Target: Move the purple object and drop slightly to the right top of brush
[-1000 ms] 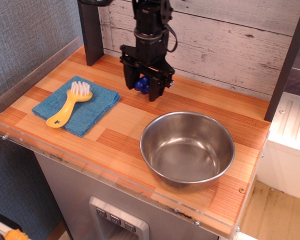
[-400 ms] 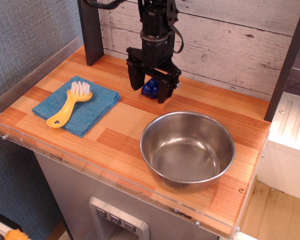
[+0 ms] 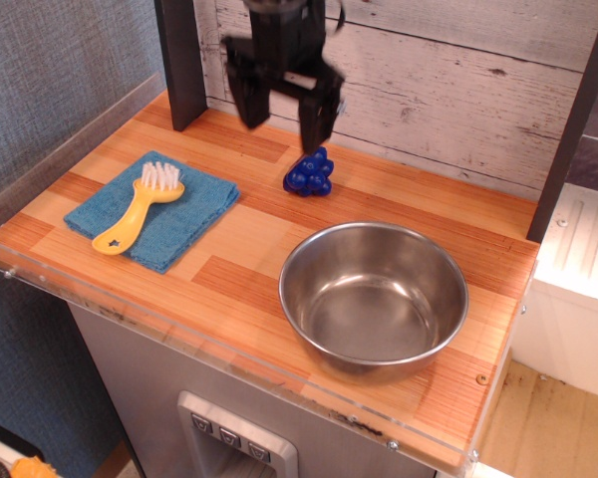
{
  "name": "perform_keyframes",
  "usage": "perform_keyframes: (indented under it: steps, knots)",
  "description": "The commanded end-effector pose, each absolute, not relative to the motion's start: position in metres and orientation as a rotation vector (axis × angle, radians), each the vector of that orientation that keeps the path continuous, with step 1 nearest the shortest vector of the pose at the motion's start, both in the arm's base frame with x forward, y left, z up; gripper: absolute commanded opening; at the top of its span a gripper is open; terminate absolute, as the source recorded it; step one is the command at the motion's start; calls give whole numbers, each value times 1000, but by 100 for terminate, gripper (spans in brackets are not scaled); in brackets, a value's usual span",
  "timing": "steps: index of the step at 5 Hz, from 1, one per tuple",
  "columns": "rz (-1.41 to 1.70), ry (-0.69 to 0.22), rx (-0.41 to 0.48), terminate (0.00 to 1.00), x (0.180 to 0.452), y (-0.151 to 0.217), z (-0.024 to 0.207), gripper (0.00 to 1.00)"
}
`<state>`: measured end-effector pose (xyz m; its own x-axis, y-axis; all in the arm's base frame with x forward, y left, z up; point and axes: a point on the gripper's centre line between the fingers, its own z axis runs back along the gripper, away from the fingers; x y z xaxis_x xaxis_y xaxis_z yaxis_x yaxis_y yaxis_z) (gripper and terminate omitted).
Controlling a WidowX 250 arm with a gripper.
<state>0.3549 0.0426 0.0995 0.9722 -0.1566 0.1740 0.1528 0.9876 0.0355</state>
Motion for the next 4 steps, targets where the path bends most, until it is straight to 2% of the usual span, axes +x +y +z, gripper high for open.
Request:
perform_keyframes:
  steps: [1, 2, 3, 4]
  knots:
    - [-226, -210, 11, 0, 298, 20, 134, 100]
    - [-233, -190, 31, 0, 285, 18, 131, 100]
    - [-233, -190, 31, 0, 285, 18, 131, 100]
    - [-233, -190, 31, 100, 285, 18, 131, 100]
